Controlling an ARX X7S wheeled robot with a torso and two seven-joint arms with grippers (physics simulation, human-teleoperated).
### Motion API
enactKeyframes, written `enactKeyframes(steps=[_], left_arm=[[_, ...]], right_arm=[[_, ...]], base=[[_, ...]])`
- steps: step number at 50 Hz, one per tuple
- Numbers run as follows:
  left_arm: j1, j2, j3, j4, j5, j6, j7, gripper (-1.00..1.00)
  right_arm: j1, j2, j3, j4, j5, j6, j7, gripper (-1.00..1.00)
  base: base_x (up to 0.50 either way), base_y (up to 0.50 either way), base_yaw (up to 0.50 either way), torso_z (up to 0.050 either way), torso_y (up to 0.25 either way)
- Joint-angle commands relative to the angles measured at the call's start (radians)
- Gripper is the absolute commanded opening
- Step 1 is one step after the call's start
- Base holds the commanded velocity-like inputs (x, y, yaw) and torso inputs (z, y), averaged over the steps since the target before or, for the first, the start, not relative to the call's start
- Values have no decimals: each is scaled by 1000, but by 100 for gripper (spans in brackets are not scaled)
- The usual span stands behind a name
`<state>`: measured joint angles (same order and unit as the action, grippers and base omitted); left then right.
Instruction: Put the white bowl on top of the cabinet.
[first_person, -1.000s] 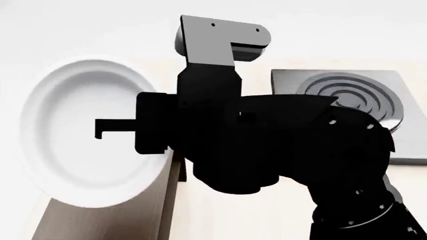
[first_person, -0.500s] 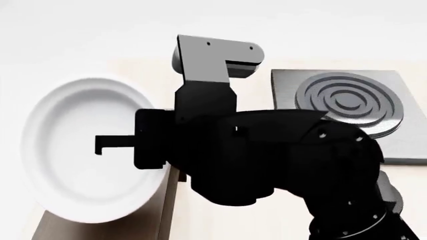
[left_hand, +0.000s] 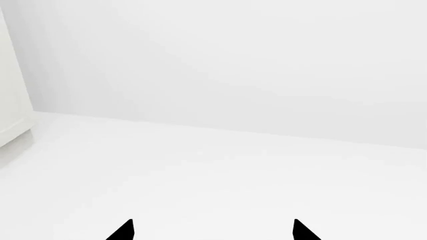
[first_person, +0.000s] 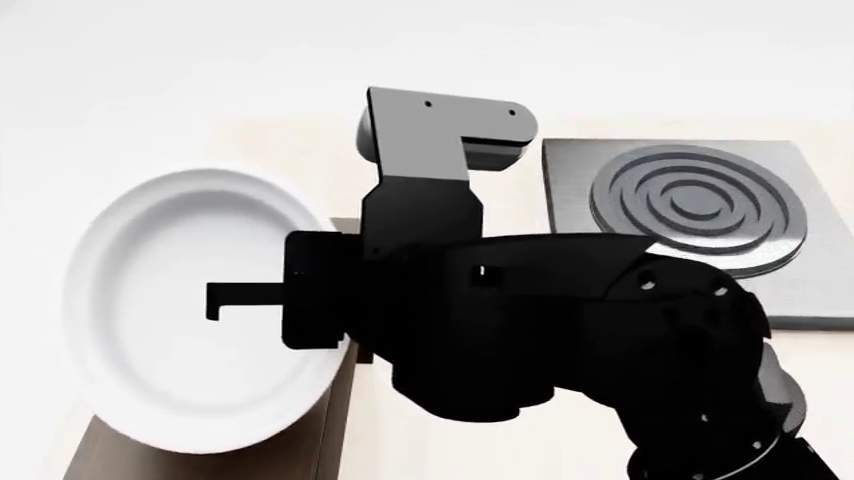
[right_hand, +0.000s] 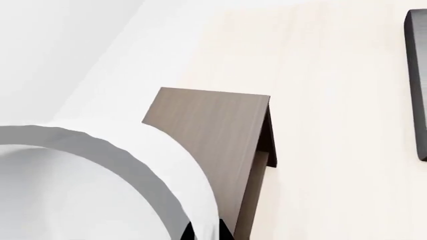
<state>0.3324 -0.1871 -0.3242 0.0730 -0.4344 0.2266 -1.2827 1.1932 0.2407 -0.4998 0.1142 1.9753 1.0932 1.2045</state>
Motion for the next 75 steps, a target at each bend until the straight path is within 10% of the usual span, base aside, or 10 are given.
enactKeyframes(steps=[1, 18, 19, 75], left_arm=[[0, 0, 0, 0, 1, 1, 0, 100], [-3, 0, 1, -3, 1, 0, -1, 100], [-3, 0, 1, -3, 1, 0, -1, 100], [0, 0, 2, -2, -1, 3, 0, 100]], right_arm=[[1, -1, 3, 5, -9, -12, -33, -100], [11, -5, -29, 19, -44, 2, -87, -100], [12, -7, -29, 13, -42, 4, -91, 100], [89, 74, 0, -136, 23, -49, 16, 100]], base=[[0, 0, 0, 0, 0], [0, 0, 0, 0, 0], [0, 0, 0, 0, 0], [0, 0, 0, 0, 0]])
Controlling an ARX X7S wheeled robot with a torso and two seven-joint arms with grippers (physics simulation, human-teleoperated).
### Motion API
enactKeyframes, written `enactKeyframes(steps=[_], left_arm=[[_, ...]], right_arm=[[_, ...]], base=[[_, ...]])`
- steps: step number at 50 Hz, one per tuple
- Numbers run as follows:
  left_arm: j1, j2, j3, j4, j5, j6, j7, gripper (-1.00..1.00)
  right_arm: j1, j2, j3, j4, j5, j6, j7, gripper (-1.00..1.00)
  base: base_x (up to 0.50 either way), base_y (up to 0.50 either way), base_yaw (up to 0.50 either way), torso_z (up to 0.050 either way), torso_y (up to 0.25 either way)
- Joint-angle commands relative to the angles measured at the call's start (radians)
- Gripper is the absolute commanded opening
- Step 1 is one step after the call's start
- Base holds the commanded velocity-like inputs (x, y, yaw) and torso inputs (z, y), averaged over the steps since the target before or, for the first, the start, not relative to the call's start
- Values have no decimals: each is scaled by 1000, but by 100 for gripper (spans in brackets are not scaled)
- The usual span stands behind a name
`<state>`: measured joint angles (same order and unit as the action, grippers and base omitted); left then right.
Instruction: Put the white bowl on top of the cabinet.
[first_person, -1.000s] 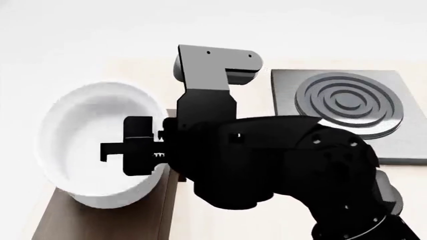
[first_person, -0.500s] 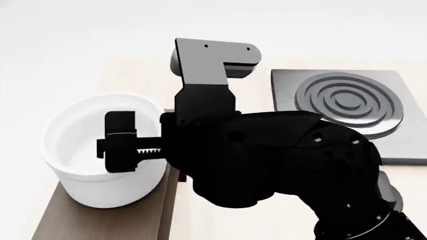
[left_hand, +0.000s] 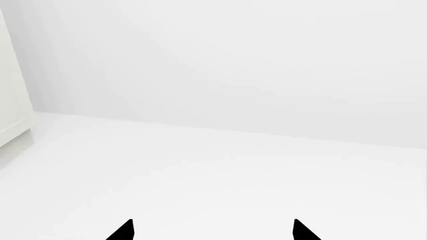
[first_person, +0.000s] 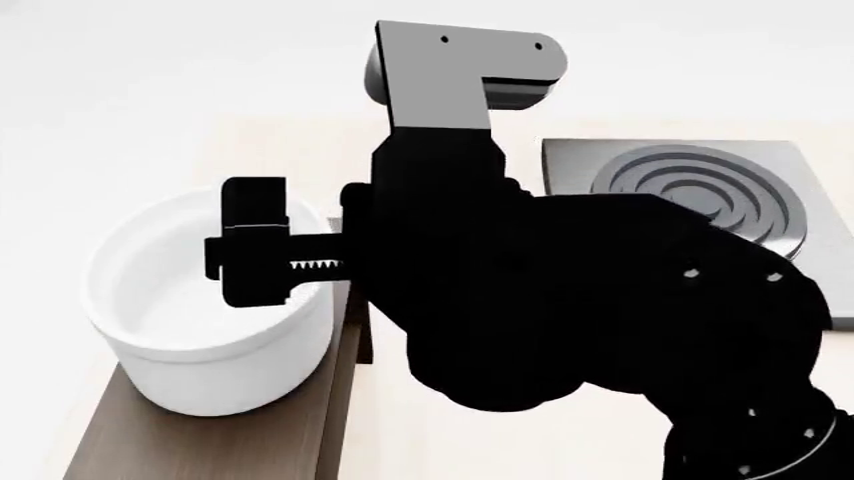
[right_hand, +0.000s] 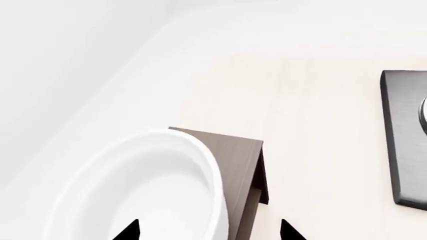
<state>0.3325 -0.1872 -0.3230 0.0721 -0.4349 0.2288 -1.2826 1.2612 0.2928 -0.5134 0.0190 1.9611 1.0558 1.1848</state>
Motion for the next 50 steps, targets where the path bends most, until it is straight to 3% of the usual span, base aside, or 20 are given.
enactKeyframes(steps=[1, 50], left_arm=[[0, 1, 1, -1, -1, 1, 1, 100], [-1, 0, 3, -2, 1, 0, 0, 100]], right_arm=[[23, 24, 15, -43, 40, -13, 38, 100], [99, 201, 157, -331, 195, -132, 208, 100]], base=[[0, 0, 0, 0, 0], [0, 0, 0, 0, 0]])
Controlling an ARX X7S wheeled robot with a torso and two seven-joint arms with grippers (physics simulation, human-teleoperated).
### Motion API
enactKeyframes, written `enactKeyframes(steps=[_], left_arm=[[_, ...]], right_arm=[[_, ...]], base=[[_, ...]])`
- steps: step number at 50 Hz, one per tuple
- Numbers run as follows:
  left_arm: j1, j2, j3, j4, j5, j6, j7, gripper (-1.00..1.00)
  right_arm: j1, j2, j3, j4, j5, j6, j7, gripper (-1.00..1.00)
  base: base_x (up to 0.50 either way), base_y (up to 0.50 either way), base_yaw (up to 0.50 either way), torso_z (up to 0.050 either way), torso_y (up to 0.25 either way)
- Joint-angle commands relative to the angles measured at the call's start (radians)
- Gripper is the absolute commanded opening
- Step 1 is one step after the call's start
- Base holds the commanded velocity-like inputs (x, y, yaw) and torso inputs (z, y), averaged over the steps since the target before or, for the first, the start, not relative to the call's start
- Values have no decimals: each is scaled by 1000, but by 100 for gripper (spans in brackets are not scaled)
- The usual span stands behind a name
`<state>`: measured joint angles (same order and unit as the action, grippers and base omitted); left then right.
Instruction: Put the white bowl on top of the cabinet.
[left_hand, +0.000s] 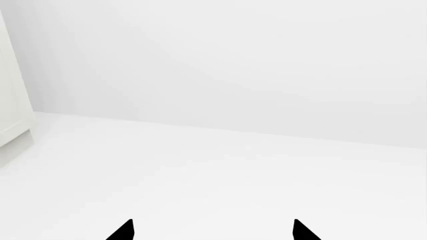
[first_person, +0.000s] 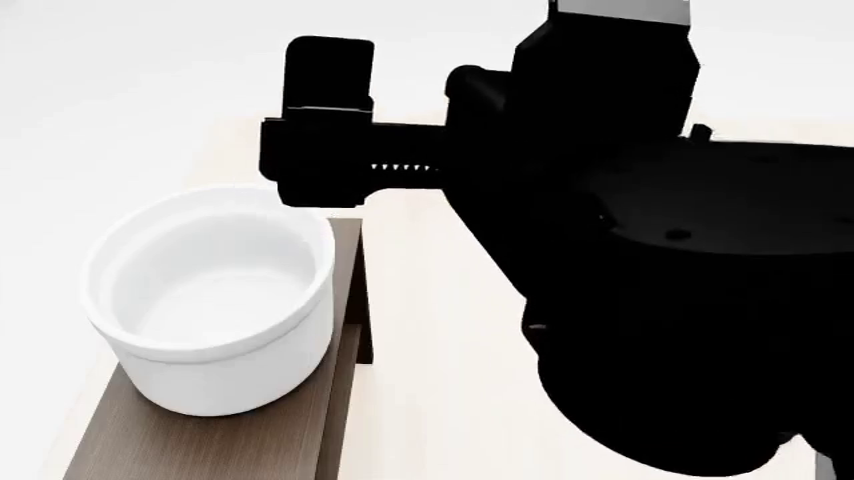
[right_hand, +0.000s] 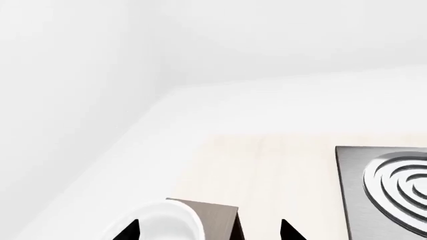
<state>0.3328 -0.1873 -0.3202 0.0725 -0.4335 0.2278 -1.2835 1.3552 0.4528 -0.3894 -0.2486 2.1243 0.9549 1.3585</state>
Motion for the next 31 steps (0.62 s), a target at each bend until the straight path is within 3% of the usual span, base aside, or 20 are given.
enactKeyframes(steps=[1, 31], left_arm=[[-1, 0, 0, -2, -1, 1, 1, 100], [-4, -1, 1, -7, -2, 1, 3, 100]], right_arm=[[3, 42, 32, -70, 34, -33, 37, 100], [131, 158, 60, -219, 159, -134, 154, 100]], base=[[0, 0, 0, 0, 0], [0, 0, 0, 0, 0]])
